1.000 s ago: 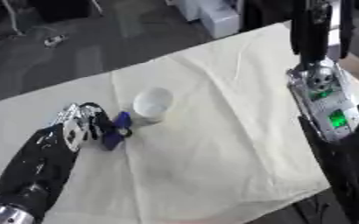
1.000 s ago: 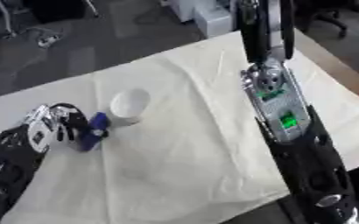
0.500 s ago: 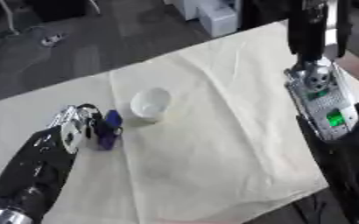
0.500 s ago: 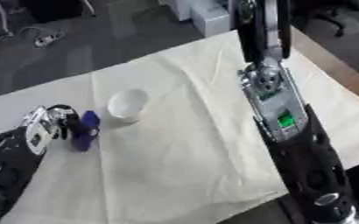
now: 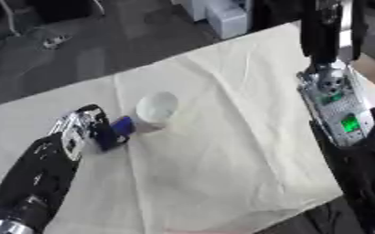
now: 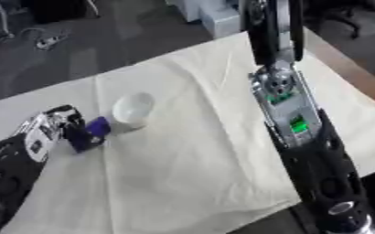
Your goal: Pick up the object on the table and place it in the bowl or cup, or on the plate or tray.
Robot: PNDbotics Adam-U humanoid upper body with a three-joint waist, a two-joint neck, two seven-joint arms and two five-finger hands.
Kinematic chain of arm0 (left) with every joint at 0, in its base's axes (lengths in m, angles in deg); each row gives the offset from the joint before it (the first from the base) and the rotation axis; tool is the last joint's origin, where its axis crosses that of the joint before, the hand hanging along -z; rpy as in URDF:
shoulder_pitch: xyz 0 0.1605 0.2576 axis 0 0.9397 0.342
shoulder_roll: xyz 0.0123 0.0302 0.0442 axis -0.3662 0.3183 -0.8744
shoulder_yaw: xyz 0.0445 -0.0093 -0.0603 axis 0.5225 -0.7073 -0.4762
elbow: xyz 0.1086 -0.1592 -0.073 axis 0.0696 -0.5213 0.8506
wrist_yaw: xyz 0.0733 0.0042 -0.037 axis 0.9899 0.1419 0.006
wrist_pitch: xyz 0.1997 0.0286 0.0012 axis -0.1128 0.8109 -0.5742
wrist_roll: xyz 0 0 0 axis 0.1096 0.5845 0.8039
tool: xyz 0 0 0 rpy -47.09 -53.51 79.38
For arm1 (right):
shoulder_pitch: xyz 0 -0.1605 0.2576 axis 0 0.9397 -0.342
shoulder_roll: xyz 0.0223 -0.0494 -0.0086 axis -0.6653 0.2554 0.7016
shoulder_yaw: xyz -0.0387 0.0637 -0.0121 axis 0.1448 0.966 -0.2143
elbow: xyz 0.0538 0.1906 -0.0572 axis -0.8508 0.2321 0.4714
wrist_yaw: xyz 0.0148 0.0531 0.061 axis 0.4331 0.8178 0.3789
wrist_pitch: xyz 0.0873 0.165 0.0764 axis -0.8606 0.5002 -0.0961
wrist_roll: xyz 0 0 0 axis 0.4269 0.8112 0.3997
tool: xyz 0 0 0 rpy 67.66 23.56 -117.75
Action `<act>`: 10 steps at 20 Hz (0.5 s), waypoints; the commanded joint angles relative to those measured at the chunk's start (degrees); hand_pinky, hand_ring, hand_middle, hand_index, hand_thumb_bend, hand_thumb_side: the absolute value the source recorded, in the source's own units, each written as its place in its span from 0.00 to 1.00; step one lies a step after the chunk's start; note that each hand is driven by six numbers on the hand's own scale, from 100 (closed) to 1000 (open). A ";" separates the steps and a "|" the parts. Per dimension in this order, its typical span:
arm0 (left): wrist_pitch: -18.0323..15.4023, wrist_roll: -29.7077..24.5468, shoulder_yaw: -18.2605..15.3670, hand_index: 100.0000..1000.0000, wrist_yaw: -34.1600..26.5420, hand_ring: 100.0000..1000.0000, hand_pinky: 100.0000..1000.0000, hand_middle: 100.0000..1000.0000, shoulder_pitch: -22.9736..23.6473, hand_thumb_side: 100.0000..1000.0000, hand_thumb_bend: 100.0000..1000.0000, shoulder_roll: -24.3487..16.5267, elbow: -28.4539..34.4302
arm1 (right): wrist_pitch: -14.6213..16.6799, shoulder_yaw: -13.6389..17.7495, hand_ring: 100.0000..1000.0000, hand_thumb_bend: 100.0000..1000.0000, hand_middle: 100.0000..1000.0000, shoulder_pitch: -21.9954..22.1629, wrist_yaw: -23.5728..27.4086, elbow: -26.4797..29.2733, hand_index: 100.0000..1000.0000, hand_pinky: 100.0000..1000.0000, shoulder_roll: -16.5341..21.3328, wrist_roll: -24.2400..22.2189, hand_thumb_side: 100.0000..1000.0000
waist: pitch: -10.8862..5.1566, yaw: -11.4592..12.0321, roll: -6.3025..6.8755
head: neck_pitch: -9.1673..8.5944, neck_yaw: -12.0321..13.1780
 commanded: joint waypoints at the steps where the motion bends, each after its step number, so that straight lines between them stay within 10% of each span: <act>1: -0.47 2.58 -0.56 0.24 -1.26 0.13 0.00 0.19 -0.94 0.16 0.52 -1.56 0.57 | 0.14 0.15 0.49 0.00 0.50 -1.20 -0.25 0.74 0.63 0.46 0.23 0.00 0.89 | -0.36 0.19 -0.25 | -0.20 -0.57; 10: -0.25 1.21 -0.02 0.23 -1.57 0.14 0.00 0.21 -2.53 0.18 0.47 -2.97 0.40 | 0.02 0.23 0.49 0.00 0.50 -0.81 -0.38 0.74 0.63 0.46 0.55 0.02 0.87 | -0.54 0.80 -0.14 | -0.20 -0.08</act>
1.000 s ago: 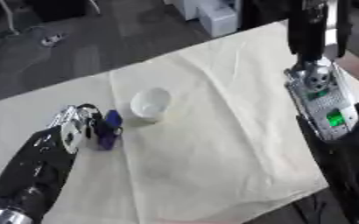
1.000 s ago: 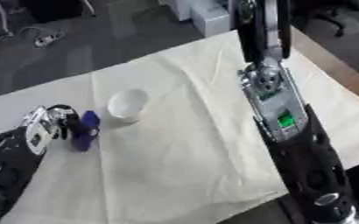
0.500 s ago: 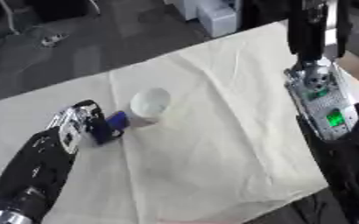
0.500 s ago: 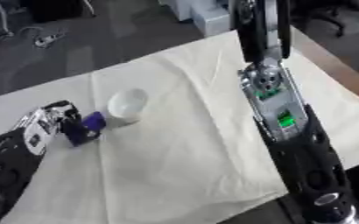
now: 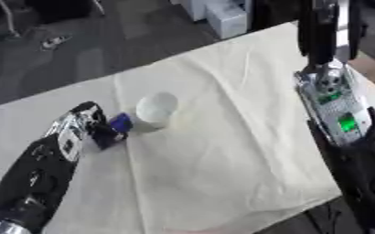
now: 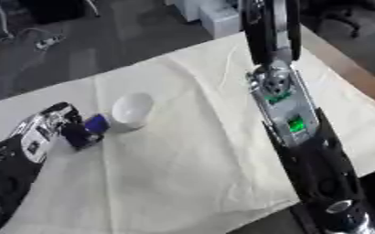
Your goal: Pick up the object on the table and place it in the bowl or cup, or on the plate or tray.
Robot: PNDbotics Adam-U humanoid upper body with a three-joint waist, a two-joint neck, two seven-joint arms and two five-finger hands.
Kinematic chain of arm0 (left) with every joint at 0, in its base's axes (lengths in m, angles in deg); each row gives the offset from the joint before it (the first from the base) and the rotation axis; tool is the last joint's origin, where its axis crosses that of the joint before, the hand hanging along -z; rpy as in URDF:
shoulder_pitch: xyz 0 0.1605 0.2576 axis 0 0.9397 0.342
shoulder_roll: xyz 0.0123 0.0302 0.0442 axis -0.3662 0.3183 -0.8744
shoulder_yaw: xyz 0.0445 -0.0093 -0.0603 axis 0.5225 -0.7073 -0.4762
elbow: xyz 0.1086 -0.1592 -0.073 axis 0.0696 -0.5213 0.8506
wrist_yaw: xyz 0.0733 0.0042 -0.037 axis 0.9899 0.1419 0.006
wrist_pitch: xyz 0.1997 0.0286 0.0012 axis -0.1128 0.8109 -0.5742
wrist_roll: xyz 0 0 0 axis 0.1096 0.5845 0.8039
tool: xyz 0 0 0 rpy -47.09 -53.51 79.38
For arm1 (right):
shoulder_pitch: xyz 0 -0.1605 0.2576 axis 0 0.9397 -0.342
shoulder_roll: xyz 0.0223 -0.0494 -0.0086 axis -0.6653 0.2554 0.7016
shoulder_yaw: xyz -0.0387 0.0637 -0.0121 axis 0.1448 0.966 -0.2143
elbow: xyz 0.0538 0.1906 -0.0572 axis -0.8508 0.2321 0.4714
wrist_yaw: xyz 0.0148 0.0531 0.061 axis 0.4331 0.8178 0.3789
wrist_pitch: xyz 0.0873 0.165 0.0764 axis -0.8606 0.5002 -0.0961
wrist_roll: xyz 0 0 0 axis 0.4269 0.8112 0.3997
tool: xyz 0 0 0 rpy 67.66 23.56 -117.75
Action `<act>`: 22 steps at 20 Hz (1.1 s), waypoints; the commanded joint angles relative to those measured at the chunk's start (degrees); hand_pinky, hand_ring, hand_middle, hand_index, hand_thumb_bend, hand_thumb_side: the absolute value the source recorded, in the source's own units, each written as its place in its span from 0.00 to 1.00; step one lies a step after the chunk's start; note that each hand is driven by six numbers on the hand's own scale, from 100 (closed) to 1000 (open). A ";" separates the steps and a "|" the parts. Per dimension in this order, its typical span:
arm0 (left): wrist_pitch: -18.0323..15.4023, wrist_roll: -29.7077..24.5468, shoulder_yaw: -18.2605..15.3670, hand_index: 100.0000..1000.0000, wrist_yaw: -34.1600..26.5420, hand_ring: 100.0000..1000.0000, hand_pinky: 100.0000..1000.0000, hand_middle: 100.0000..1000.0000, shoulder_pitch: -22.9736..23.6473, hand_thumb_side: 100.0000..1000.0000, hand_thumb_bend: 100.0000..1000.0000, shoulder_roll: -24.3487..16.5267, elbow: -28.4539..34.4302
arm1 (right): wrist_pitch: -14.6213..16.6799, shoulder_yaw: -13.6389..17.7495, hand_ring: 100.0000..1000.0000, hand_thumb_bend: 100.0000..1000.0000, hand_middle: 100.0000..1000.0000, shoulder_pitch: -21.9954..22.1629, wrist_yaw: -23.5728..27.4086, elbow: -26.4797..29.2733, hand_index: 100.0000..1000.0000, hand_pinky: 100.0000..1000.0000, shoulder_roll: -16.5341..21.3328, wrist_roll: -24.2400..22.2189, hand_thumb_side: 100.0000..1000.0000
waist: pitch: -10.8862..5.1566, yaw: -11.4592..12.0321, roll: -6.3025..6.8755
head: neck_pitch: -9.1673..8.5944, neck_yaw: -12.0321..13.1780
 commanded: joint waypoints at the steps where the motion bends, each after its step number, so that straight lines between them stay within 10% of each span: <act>1: 0.29 -1.19 0.10 0.23 0.60 0.14 0.00 0.21 -2.16 0.18 0.47 -2.67 0.89 | 0.02 0.23 0.49 0.00 0.50 -0.73 -0.31 0.74 0.63 0.46 0.62 0.01 0.89 | -0.56 0.34 -0.24 | -0.20 0.13; 22: 0.84 -6.66 0.64 0.24 1.02 0.14 0.00 0.21 -7.94 0.19 0.43 -5.09 7.12 | -0.28 0.06 0.49 0.00 0.50 0.21 -0.44 0.74 0.63 0.46 1.32 -0.17 0.90 | -1.06 1.26 -0.14 | -0.20 0.00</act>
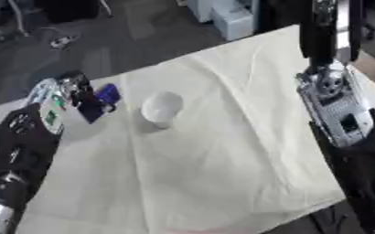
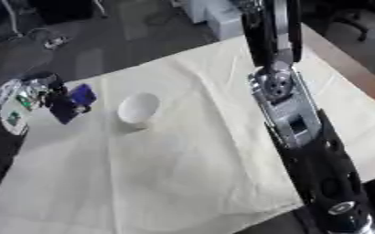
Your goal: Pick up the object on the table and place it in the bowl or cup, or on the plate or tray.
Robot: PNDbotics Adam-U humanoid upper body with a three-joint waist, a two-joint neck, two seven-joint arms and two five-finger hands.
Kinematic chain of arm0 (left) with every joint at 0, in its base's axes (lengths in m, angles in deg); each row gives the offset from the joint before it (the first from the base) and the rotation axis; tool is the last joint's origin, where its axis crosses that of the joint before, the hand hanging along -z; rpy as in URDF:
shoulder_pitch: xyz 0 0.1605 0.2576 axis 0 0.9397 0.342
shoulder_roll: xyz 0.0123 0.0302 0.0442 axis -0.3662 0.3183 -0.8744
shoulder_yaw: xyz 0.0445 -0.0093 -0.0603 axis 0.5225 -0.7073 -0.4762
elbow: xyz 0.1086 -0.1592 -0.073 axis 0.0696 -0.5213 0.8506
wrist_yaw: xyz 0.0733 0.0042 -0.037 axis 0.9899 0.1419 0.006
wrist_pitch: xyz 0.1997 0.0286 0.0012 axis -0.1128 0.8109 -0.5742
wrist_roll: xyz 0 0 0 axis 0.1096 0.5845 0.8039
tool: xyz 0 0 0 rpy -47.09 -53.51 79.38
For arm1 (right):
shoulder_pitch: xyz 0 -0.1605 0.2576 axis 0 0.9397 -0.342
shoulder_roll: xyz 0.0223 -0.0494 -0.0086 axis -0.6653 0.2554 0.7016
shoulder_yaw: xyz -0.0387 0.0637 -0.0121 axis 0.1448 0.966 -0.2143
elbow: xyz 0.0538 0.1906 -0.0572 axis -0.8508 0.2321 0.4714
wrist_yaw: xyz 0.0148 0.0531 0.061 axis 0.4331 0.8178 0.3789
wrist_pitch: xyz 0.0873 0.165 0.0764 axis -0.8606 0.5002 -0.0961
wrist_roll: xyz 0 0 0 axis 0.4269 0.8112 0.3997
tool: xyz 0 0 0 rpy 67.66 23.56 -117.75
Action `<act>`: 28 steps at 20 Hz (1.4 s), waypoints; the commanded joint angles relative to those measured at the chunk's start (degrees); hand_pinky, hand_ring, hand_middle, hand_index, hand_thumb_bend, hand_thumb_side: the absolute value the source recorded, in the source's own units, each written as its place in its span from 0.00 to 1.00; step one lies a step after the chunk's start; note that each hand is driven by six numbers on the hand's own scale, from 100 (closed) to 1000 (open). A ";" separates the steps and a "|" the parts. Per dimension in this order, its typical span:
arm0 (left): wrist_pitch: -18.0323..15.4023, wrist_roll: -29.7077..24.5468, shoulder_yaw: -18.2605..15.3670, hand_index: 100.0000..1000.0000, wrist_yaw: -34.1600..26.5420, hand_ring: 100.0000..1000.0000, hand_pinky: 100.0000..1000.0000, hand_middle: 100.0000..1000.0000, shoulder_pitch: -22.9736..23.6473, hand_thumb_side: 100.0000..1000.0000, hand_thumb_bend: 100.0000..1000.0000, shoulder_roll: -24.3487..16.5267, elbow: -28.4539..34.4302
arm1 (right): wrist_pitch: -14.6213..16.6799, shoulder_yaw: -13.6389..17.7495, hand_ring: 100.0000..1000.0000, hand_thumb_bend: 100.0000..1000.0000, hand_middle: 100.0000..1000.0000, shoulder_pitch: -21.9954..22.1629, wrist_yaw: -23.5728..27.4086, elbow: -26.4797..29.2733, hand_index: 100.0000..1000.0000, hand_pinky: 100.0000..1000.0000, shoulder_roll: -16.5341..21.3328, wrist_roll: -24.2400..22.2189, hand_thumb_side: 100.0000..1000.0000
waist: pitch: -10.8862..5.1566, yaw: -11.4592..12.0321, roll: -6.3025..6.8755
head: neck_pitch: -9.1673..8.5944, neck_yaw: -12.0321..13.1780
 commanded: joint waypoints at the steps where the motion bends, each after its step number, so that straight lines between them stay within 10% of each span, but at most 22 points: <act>1: -0.31 -1.13 0.59 0.24 -0.02 0.15 0.00 0.21 -2.48 0.19 0.43 -2.04 2.34 | -0.14 0.06 0.49 0.00 0.51 -0.34 -0.08 0.74 0.63 0.46 0.79 -0.06 0.90 | -0.69 0.14 -0.19 | -0.20 -0.05; 28: -3.56 -4.66 3.40 0.24 -1.53 0.15 0.00 0.22 -6.32 0.19 0.46 2.70 6.70 | 0.07 -0.27 0.49 0.00 0.51 -1.19 0.43 0.74 0.63 0.46 -0.12 -0.07 0.89 | -1.03 -1.54 0.25 | -0.20 -0.05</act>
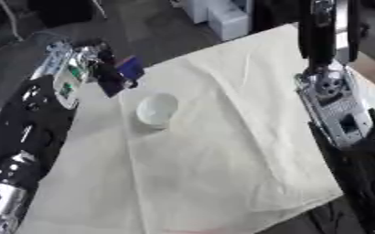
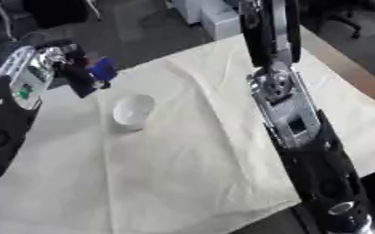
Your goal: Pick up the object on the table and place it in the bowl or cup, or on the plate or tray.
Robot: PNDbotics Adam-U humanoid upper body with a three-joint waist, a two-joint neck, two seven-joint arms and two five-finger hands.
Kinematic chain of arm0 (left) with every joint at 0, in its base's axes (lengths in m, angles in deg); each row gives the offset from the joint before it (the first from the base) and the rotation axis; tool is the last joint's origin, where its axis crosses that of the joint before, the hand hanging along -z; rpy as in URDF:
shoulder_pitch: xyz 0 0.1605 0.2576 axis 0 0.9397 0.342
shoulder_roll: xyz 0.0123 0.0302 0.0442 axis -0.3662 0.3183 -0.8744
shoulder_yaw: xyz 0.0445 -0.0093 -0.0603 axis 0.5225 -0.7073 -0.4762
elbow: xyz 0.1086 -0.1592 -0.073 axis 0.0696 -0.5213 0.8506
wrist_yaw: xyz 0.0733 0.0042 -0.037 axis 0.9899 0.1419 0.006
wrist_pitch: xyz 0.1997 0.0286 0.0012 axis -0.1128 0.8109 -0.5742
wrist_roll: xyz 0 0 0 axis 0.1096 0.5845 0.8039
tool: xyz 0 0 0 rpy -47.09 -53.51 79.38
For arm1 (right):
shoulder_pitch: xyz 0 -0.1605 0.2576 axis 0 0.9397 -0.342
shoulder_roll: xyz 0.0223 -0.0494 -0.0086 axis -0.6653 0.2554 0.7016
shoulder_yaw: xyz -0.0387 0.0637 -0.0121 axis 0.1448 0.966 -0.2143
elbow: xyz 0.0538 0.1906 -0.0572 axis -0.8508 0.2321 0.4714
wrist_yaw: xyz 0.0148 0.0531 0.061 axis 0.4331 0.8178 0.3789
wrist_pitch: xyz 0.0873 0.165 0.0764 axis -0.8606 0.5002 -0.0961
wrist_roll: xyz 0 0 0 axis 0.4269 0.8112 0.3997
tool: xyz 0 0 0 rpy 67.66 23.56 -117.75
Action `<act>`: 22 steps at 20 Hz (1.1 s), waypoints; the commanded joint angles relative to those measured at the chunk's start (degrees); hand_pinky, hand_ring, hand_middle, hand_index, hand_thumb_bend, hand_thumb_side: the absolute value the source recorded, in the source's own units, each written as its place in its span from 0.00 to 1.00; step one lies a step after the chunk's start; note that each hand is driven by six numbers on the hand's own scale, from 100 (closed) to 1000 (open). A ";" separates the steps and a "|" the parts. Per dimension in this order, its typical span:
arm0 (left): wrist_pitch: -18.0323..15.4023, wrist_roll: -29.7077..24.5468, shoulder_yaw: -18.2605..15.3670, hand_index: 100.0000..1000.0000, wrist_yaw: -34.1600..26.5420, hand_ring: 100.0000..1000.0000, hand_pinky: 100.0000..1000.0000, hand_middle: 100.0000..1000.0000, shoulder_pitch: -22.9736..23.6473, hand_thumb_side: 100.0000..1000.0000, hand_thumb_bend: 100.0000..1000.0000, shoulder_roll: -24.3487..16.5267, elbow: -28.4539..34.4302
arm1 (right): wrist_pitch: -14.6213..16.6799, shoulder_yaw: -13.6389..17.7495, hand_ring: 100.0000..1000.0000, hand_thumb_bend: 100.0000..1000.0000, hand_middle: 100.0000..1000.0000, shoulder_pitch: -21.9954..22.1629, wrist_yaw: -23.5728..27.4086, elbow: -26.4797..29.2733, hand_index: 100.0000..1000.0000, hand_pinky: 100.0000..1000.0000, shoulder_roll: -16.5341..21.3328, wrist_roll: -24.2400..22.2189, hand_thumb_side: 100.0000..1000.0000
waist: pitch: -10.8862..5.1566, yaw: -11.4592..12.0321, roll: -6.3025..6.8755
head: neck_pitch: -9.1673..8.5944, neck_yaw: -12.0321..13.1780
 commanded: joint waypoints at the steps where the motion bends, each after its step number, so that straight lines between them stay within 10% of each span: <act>1: -0.74 -0.79 0.70 0.24 -0.17 0.15 0.00 0.22 -2.00 0.19 0.46 -0.34 1.51 | 0.09 0.06 0.49 0.00 0.51 -1.15 0.26 0.74 0.63 0.46 -0.08 -0.06 0.89 | -0.71 -0.13 -0.27 | -0.20 -0.12; 22: -1.76 -5.40 2.11 0.26 -7.10 0.15 0.00 0.22 -1.37 0.20 0.47 1.59 0.97 | 0.21 -0.07 0.49 0.00 0.50 -1.63 0.52 0.74 0.63 0.46 -0.62 -0.23 0.88 | -0.97 -0.84 -0.02 | -0.20 -1.23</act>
